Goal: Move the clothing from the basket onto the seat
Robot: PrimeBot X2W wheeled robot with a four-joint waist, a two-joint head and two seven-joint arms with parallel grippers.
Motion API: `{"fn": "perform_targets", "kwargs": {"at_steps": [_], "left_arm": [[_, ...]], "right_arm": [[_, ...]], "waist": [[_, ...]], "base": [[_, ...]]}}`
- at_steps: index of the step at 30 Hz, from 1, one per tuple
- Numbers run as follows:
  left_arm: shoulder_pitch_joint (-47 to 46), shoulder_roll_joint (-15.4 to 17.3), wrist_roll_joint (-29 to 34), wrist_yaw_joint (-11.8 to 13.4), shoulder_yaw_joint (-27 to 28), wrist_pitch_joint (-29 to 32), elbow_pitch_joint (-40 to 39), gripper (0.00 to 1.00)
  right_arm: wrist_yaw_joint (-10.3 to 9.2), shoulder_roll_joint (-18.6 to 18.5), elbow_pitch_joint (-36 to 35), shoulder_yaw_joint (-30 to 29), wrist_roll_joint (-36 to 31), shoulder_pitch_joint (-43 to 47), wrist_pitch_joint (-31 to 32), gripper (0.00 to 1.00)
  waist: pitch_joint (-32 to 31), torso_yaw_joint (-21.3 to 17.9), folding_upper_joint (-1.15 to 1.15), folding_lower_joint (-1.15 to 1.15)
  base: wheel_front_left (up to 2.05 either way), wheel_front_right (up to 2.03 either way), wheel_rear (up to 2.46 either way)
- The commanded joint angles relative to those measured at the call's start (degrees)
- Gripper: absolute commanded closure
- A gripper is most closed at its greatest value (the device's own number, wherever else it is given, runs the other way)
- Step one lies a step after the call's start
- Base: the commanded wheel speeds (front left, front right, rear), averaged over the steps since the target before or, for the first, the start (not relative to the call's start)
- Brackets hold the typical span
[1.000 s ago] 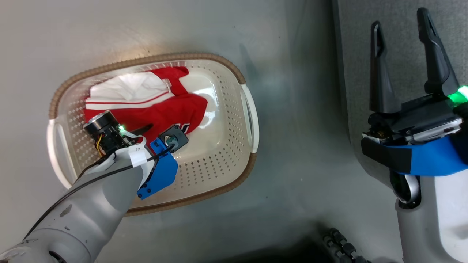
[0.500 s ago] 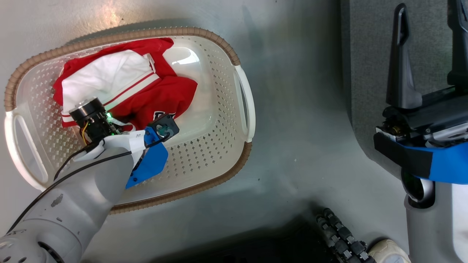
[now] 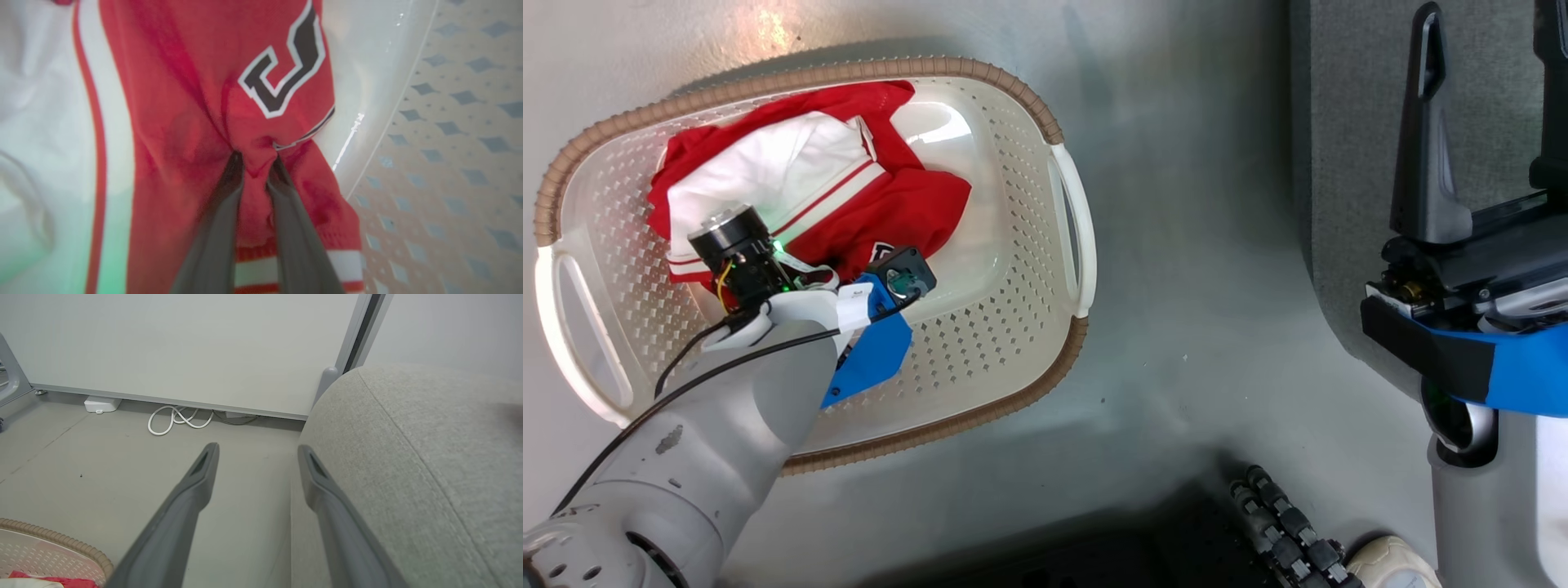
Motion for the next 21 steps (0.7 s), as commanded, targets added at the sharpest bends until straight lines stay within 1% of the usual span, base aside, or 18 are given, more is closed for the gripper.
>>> {"fn": "perform_targets", "kwargs": {"at_steps": [1, 6, 11, 14, 17, 21], "left_arm": [[0.06, -0.46, 0.36, -0.01, -0.19, 0.15, 0.3, 1.0], [0.74, -1.62, 0.0, -0.01, -0.19, -1.53, 0.03, 1.0], [1.21, -3.57, -2.13, -0.01, -0.19, -4.37, -0.25, 1.0], [2.15, -3.79, -2.56, 0.0, -0.19, -7.12, -0.33, 1.0], [3.15, -4.74, -4.04, 0.0, -0.19, -9.74, -0.58, 1.0], [4.27, -5.31, -7.62, 0.0, -0.16, -13.44, -0.51, 1.0]], "right_arm": [[0.03, 0.17, 0.09, 0.16, -0.1, -1.0, -0.19, 0.0], [0.03, 0.16, 0.76, 0.22, 0.09, -0.74, -0.19, 0.0], [0.03, 0.16, 1.55, -0.05, -0.27, -0.62, -0.19, 0.0], [0.03, 0.16, 2.25, -0.01, -0.55, -0.08, -0.19, 0.0], [0.03, 0.15, 3.43, 0.14, -0.9, 0.58, -0.19, 0.0], [0.03, 0.13, 4.93, -0.26, -1.01, 1.87, -0.19, 0.0]], "waist": [[-0.69, 0.17, 0.0, 0.0], [-3.07, 0.71, 0.0, 0.0], [-6.62, 1.79, 0.0, 0.0], [-9.32, 2.8, 0.0, 0.0], [-12.33, 3.73, 0.0, 0.0], [-16.7, 5.03, 0.0, 0.0]], "base": [[0.0, 0.0, 0.0], [0.0, 0.0, 0.0], [0.0, 0.0, 0.0], [0.0, 0.0, 0.0], [0.0, 0.0, 0.0], [0.0, 0.0, 0.0]]}}
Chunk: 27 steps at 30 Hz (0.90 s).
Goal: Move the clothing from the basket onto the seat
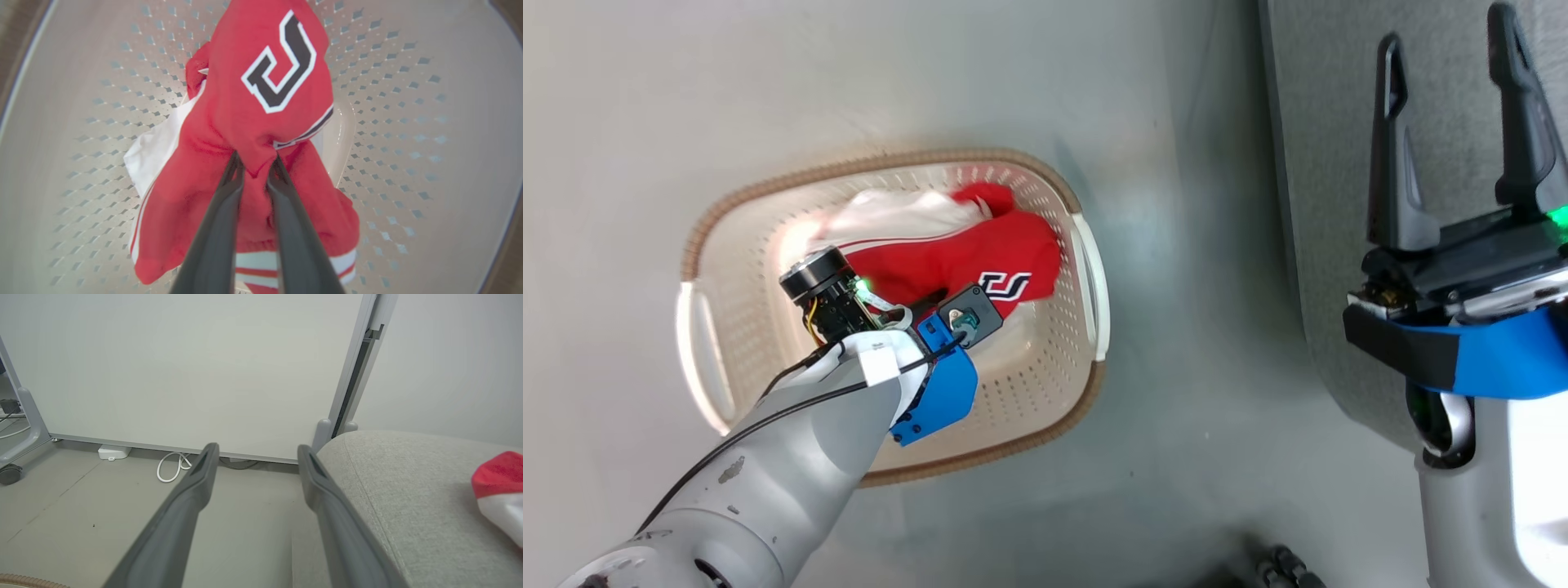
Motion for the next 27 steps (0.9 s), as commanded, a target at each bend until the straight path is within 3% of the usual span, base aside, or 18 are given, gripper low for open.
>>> {"fn": "perform_targets", "kwargs": {"at_steps": [1, 16, 27], "left_arm": [[0.8, -0.41, -2.15, 0.01, -0.05, -1.9, -0.02, 1.0], [6.28, -2.03, -13.1, 0.01, 0.68, -11.91, -0.67, 1.0], [7.67, -1.37, -18.58, 0.07, 5.28, -14.01, -4.24, 1.0]], "right_arm": [[0.03, -0.03, 0.86, -0.42, -0.3, 1.53, -0.19, 0.0], [0.03, -0.86, 6.78, -0.47, -0.16, 9.52, -0.19, 0.0], [0.03, -0.61, 9.68, -1.48, -0.08, 16.58, -0.19, 0.0]], "waist": [[-4.89, 2.03, 0.0, 0.0], [-24.14, 5.78, 0.0, 0.0], [-35.11, 7.79, 0.0, 0.0]], "base": [[0.0, 0.0, 0.0], [0.0, 0.0, 0.0], [0.0, 0.0, 0.0]]}}
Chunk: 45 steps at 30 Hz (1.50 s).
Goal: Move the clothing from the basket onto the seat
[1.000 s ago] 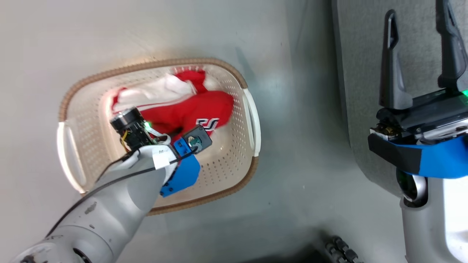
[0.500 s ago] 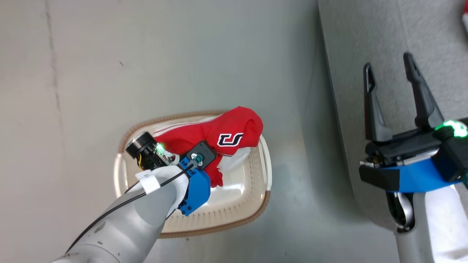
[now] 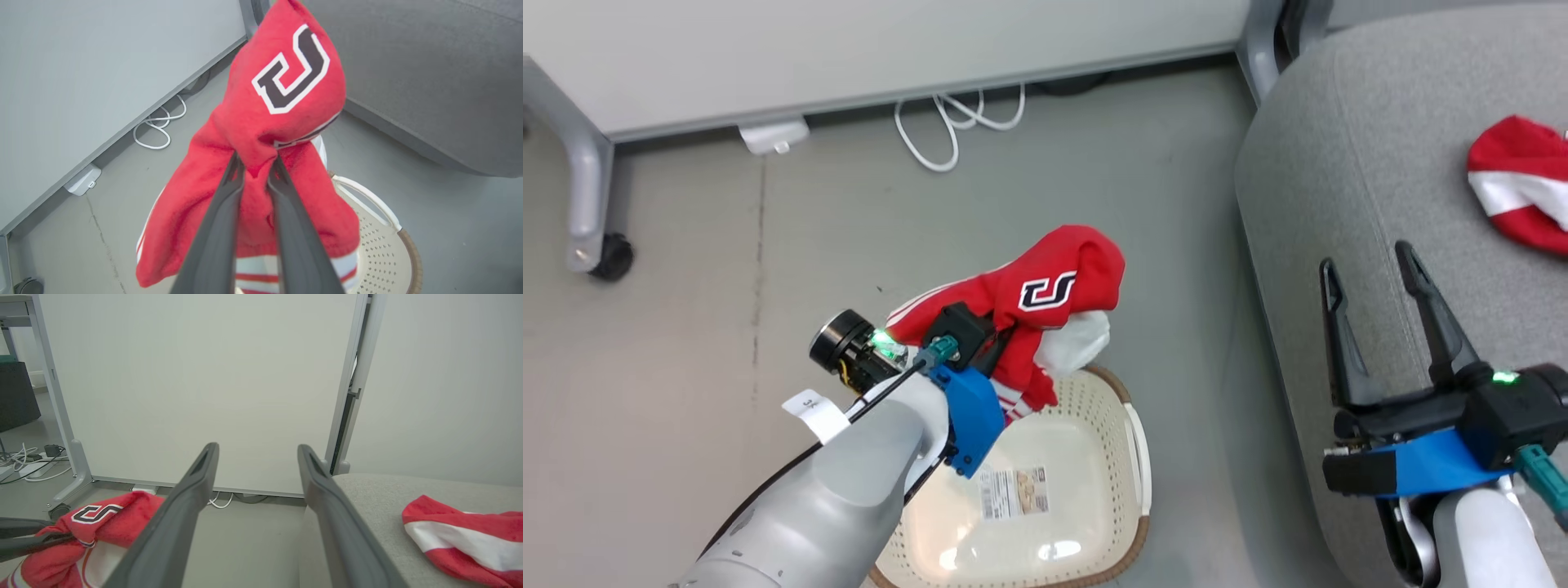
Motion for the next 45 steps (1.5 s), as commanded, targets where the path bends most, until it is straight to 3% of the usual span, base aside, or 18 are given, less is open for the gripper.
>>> {"fn": "perform_targets", "kwargs": {"at_steps": [1, 19, 35, 45], "left_arm": [[0.47, 0.38, -0.17, 0.28, 1.23, -0.39, -1.39, 1.0], [5.13, 2.78, 2.55, 3.4, 14.95, -0.38, -17.71, 1.0], [7.71, 2.0, 4.4, 4.19, 16.9, -0.39, -25.21, 1.0], [7.39, 2.22, 4.47, 4.12, 16.66, -0.39, -26.45, 1.0]], "right_arm": [[0.03, -0.03, 0.48, -0.2, 0.2, 1.57, -0.19, 0.0], [0.03, 0.57, 2.97, -0.3, 1.02, 9.49, -0.19, 0.0], [0.03, 0.63, 3.46, 0.06, 2.39, 10.5, -0.19, 0.0], [0.03, 0.63, 3.91, 3.6, 2.06, 7.6, -0.19, 0.0]], "waist": [[-3.61, 1.35, 0.0, 0.01], [-15.6, 4.39, 0.0, 0.01], [-16.95, 6.26, 0.0, 0.01], [-16.49, 6.52, 0.0, 0.01]], "base": [[0.0, 0.0, 0.0], [0.0, 0.0, 0.0], [0.0, 0.0, 0.0], [0.0, 0.0, 0.0]]}}
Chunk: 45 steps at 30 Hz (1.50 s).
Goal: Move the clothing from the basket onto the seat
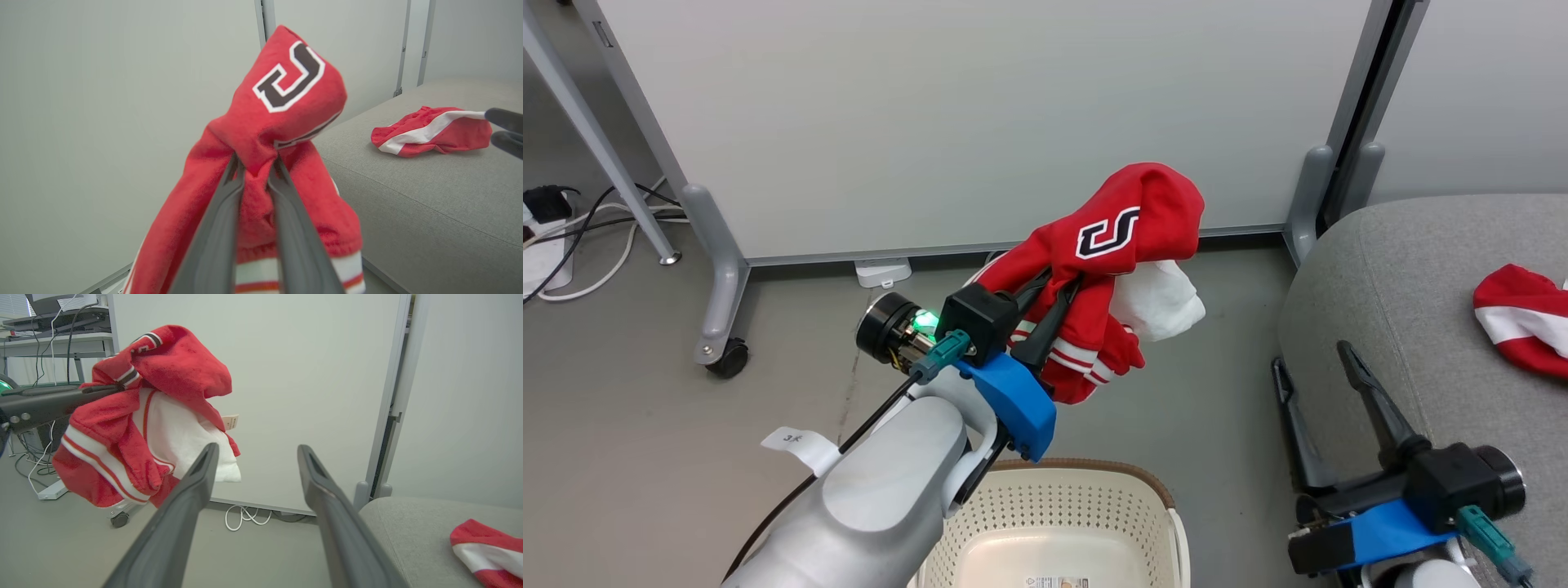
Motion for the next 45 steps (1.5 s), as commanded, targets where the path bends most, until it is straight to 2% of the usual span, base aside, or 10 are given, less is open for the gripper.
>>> {"fn": "perform_targets", "kwargs": {"at_steps": [1, 10, 20, 24, 32, 33, 34, 35, 45], "left_arm": [[-0.21, 0.31, 0.11, 0.07, 0.1, -0.28, -0.29, 1.0], [-1.3, -0.44, 0.6, -0.17, -0.39, -0.28, -0.67, 1.0], [-3.26, -1.68, 1.12, -0.48, -1.1, -0.28, -1.21, 1.0], [-3.75, -2.23, 1.42, -0.64, -1.36, -0.27, -1.44, 1.0], [-4.76, -3.25, 1.64, -1.12, -1.92, -0.27, -1.62, 1.0], [-4.78, -3.31, 1.68, -1.19, -1.93, -0.28, -1.67, 1.0], [-4.72, -3.38, 1.73, -1.29, -1.98, -0.28, -1.72, 1.0], [-4.62, -3.45, 1.78, -1.39, -2.01, -0.27, -1.72, 1.0], [-4.1, -3.77, 2.13, -1.64, -1.47, -0.28, -1.32, 1.0]], "right_arm": [[0.03, 0.1, 0.42, 1.56, -0.66, -1.83, -0.19, 0.0], [0.03, -3.65, 5.75, 12.94, -1.11, -9.69, -0.19, 0.0], [0.03, -6.62, 14.74, 21.38, -0.57, -18.14, -0.19, 0.0], [0.03, -6.95, 19.08, 24.42, -0.5, -22.46, -0.19, 0.0], [0.03, -5.15, 27.63, 29.58, 0.68, -29.26, -0.18, 0.0], [0.03, -4.8, 28.76, 30.32, 1.27, -29.93, -0.19, 0.57], [0.03, -4.64, 30.03, 30.96, 1.74, -30.55, -0.19, 0.85], [0.03, -4.37, 30.96, 31.24, 2.64, -30.97, -0.19, 1.0], [0.03, -4.51, 31.57, 32.58, 4.92, -32.04, -0.19, 1.0]], "waist": [[0.12, 0.11, -0.01, 0.0], [0.82, 1.46, -0.01, 0.0], [2.67, 3.91, -0.01, 0.0], [3.37, 4.53, -0.01, 0.0], [4.14, 5.39, -0.01, 0.0], [4.13, 5.44, -0.01, 0.0], [4.1, 5.5, -0.01, 0.0], [4.04, 5.55, -0.01, 0.0], [3.64, 5.12, -0.01, 0.0]], "base": [[0.0, 0.0, 0.0], [0.0, 0.0, 0.0], [0.0, 0.0, 0.0], [0.0, 0.0, 0.0], [0.0, 0.0, 0.0], [0.0, 0.0, 0.0], [0.0, 0.0, 0.0], [0.0, 0.0, 0.0], [0.0, 0.0, 0.0]]}}
